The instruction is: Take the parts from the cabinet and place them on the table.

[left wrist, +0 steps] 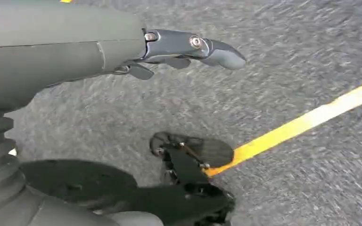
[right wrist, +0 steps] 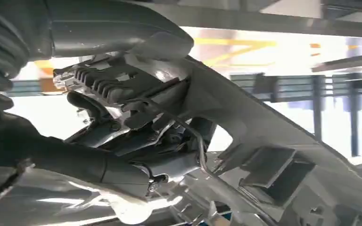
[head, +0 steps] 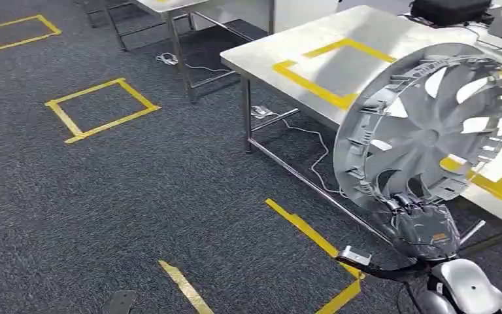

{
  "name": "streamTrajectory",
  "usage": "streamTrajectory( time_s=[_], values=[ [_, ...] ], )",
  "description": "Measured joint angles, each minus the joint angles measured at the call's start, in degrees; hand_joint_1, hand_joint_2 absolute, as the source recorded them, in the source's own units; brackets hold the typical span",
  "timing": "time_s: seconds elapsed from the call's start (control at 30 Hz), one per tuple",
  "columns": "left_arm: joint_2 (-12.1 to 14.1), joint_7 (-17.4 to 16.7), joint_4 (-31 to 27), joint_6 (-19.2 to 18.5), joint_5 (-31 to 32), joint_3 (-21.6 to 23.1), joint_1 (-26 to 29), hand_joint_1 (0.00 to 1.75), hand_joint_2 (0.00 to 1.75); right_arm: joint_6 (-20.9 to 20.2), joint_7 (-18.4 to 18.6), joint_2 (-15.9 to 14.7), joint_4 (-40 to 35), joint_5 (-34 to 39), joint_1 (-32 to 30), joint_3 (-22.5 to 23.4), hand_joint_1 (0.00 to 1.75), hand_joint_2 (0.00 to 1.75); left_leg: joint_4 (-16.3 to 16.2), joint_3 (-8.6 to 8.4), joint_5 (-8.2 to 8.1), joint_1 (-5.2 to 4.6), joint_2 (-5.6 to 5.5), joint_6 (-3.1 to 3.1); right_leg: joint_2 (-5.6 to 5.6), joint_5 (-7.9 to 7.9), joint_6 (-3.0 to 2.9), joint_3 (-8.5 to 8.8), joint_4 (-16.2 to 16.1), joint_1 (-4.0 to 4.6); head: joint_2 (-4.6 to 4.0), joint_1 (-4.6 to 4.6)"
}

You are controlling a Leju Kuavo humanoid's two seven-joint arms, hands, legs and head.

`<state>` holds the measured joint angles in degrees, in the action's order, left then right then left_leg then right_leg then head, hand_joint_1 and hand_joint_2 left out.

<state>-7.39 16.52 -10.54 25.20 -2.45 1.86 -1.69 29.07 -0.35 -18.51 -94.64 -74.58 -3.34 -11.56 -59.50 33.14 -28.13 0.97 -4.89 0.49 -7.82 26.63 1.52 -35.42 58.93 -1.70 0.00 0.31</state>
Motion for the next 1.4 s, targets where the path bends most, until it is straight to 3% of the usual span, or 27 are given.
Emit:
streamTrajectory(
  time_s=[0.07,0.1,0.13,0.17,0.23,0.27,0.3,0.33,0.4,0.43,0.5,0.57,0.6,0.63,0.67,0.73,0.8,0.87,0.93,1.0,1.07,1.13,1.17,1.27,1.3,1.33,1.4],
  values=[
    [-0.11,-0.17,0.0,0.0,0.09,-0.04,-0.06,0.0,1.75,0.0,-0.02,0.04,-0.09,-0.26,-0.84,0.24,1.75,1.75,0.24,-0.02,0.18,-0.26,1.12,0.27,-1.34,-0.49,1.0,-0.26,-0.56,-0.29,0.0,0.02],
    [-0.31,-0.15,0.0,0.0,0.17,-0.07,-0.19,0.0,1.75,0.02,-0.02,0.04,-0.11,-0.42,-1.19,0.39,1.75,1.75,1.07,-0.26,0.62,0.23,2.08,0.66,-0.3,-0.25,1.16,-0.95,-0.29,-0.32,0.0,0.15],
    [-0.39,-0.09,0.0,0.0,0.2,-0.09,-0.23,0.0,1.75,0.04,-0.02,0.07,-0.13,-0.42,-1.22,0.44,1.75,1.75,1.25,-0.5,0.71,0.13,2.9,0.95,4.19,0.65,1.37,-1.53,1.05,0.24,0.0,0.37],
    [-0.5,0.07,0.0,-0.04,0.2,-0.09,-0.2,0.0,1.75,0.04,-0.15,0.09,-0.13,-0.48,-0.98,0.44,1.75,1.75,1.27,-0.49,0.69,0.01,3.63,1.13,6.31,2.63,1.54,-3.22,4.44,0.26,0.0,0.64],
    [-0.61,0.33,0.0,-0.02,0.15,-0.09,-0.06,0.0,1.75,0.04,-0.2,0.17,-0.13,-0.74,-0.96,0.37,1.75,1.75,1.23,-0.48,0.6,-0.21,5.42,1.27,7.39,6.46,1.8,-7.43,13.25,0.14,0.0,0.52],
    [-0.52,0.44,0.0,-0.02,0.17,-0.11,-0.04,0.0,1.75,0.04,-0.18,0.17,-0.11,-0.74,-1.04,0.39,1.75,1.75,1.19,-0.46,0.57,-0.25,6.29,1.3,7.46,7.29,1.97,-8.89,16.38,0.08,0.0,0.66],
    [-0.52,0.53,0.0,-0.09,0.2,-0.11,-0.02,0.0,1.75,0.02,-0.15,0.2,-0.11,-0.72,-1.06,0.42,1.75,1.75,1.19,-0.52,0.51,-0.25,7.06,1.27,7.53,6.67,2.05,-8.9,16.62,0.04,0.0,0.59],
    [-0.55,0.55,0.0,-0.15,0.26,-0.11,-0.08,0.0,1.75,-0.02,-0.11,0.2,-0.11,-0.74,-1.06,0.42,1.75,1.75,1.19,-0.58,0.43,-0.25,7.8,1.21,7.69,5.04,2.06,-7.68,14.46,0.02,0.0,0.61],
    [-0.63,0.55,0.0,-0.18,0.48,-0.11,-0.22,0.0,1.75,-0.02,-0.11,0.2,-0.11,-1.09,-1.0,0.44,1.75,1.75,1.17,-0.89,0.17,-0.25,9.11,0.84,9.19,0.45,1.93,-1.79,4.18,0.03,0.0,0.61],
    [-0.63,0.55,0.0,-0.18,0.55,-0.11,-0.28,0.0,1.75,-0.02,-0.11,0.2,-0.11,-1.58,-0.82,0.44,1.75,1.75,1.09,-1.03,-0.03,-0.28,9.19,0.4,10.04,0.59,1.91,0.4,-0.21,0.07,0.0,0.61],
    [-0.52,0.26,0.0,-0.33,0.7,-0.11,-0.55,0.0,1.75,0.09,-0.02,0.22,-0.09,-3.77,-1.0,0.52,1.75,1.75,0.94,-0.9,-0.08,-0.78,9.88,-0.28,9.46,0.61,0.87,1.18,-0.45,0.53,0.0,0.46],
    [-0.5,-0.15,0.0,-0.5,0.81,-0.11,-0.82,0.0,1.75,0.15,0.02,0.22,-0.04,-4.57,-1.64,0.88,1.75,1.75,1.11,-1.19,0.17,-0.63,10.16,-0.71,9.11,0.63,0.4,0.98,-0.33,0.79,0.0,0.63],
    [-0.48,-0.28,0.0,-0.68,0.85,-0.11,-0.86,0.0,1.75,0.17,0.11,0.22,-0.07,-4.55,-1.84,1.01,1.75,1.75,1.06,-1.28,-0.06,-0.54,10.23,-1.12,8.96,0.48,-0.12,1.08,-0.6,0.65,0.0,0.57],
    [-0.35,-0.33,0.0,-0.92,0.87,-0.11,-0.86,0.0,1.75,0.28,0.09,0.2,-0.13,-4.48,-2.1,1.29,1.75,1.75,0.1,-0.94,-1.23,-0.31,8.38,-1.45,8.89,0.36,-0.49,1.2,-0.71,0.42,0.0,0.48],
    [-0.31,-0.35,0.0,-1.01,0.92,-0.11,-0.84,0.0,1.75,0.33,0.09,0.2,-0.13,-4.48,-2.11,1.51,1.75,1.75,-2.69,0.18,-3.23,-0.26,6.88,-1.49,8.86,0.37,-0.91,1.2,-0.7,0.36,0.0,0.41],
    [-0.13,-0.57,0.0,-1.01,1.07,-0.11,-0.58,0.0,1.75,0.35,0.11,0.2,-0.13,-4.33,-2.24,1.51,1.75,1.75,-12.35,4.34,-7.82,-0.31,5.51,-1.55,8.5,0.42,-1.23,1.18,-0.7,0.51,0.0,0.44],
    [0.0,-0.72,0.0,-0.98,1.2,-0.11,-0.31,0.0,1.75,0.46,0.13,0.2,-0.11,-4.24,-2.59,1.68,1.75,1.75,-17.38,6.7,-8.88,-0.34,5.32,-1.48,7.95,0.41,-1.25,1.21,-0.68,0.68,0.0,0.48],
    [0.02,-0.76,0.0,-0.87,1.27,-0.11,-0.27,0.0,1.75,0.5,0.13,0.2,-0.11,-4.02,-2.88,1.88,1.75,1.75,-12.57,4.54,-4.87,-0.38,5.27,-1.07,7.3,0.41,-1.25,1.32,-0.66,0.74,0.0,0.44],
    [0.07,-0.76,0.0,-0.77,1.35,-0.11,-0.32,0.0,1.75,0.55,0.13,0.2,-0.11,-3.78,-2.99,1.95,1.75,1.75,-2.11,-0.31,0.33,-0.45,4.89,-0.31,6.74,0.41,-1.2,1.59,-0.65,0.76,0.0,0.42],
    [0.17,-0.81,0.0,-0.35,1.4,-0.11,-0.49,0.0,1.75,0.85,0.17,0.2,-0.09,-3.54,-3.05,2.16,1.75,1.75,0.99,-1.3,-0.4,-0.67,4.58,-0.14,6.34,0.32,-0.64,0.98,-0.33,1.0,0.0,0.5],
    [0.15,-0.9,0.0,0.04,1.49,-0.11,-0.52,0.0,1.75,1.0,0.17,0.2,-0.09,-3.45,-3.31,2.55,1.75,1.75,0.73,-1.01,-0.31,-0.93,4.65,0.07,6.32,-0.02,0.01,0.79,-0.6,0.73,0.0,0.46],
    [0.02,-0.92,0.0,0.04,1.55,-0.11,-0.57,0.0,1.75,1.01,0.15,0.04,-0.09,-3.45,-3.6,2.91,1.75,1.75,1.69,-1.37,0.4,-0.45,4.93,0.95,6.48,0.48,0.66,0.19,-0.26,0.56,0.0,0.5],
    [0.0,-0.92,0.0,0.04,1.68,-0.11,-0.67,0.0,1.75,1.03,0.15,0.02,-0.09,-3.43,-3.61,2.99,1.75,1.75,1.76,-1.37,0.47,-0.44,4.98,1.23,6.94,1.93,0.84,-0.6,1.61,0.62,0.0,0.79],
    [-0.17,-0.92,0.0,0.02,1.73,-0.11,-0.62,0.0,1.75,1.05,0.0,0.0,-0.09,-3.56,-3.81,3.1,1.75,1.75,1.7,-1.28,0.41,-0.47,5.19,1.43,7.32,7.7,1.45,-6.51,14.51,0.49,0.0,0.79],
    [-0.17,-0.92,0.0,0.02,1.73,-0.11,-0.61,0.0,1.75,1.05,0.02,0.0,-0.04,-3.56,-3.91,3.13,1.75,1.75,1.67,-1.28,0.4,-0.46,5.22,1.43,7.34,8.07,1.62,-7.75,17.04,0.48,0.0,0.85],
    [-0.18,-0.92,0.0,0.02,1.73,-0.11,-0.61,0.0,1.75,1.05,0.11,0.0,-0.02,-3.52,-3.93,3.19,1.75,1.75,1.66,-1.33,0.35,-0.44,5.23,1.39,7.38,6.92,1.7,-7.42,16.26,0.38,0.0,0.81],
    [-0.3,-0.94,0.0,0.04,1.75,-0.11,-0.63,0.0,1.75,1.05,0.15,0.0,-0.02,-3.45,-3.91,3.28,1.75,1.75,1.59,-1.56,0.13,-0.34,5.22,1.08,7.64,2.27,1.73,-3.3,8.14,0.14,0.0,0.83]
  ],
)
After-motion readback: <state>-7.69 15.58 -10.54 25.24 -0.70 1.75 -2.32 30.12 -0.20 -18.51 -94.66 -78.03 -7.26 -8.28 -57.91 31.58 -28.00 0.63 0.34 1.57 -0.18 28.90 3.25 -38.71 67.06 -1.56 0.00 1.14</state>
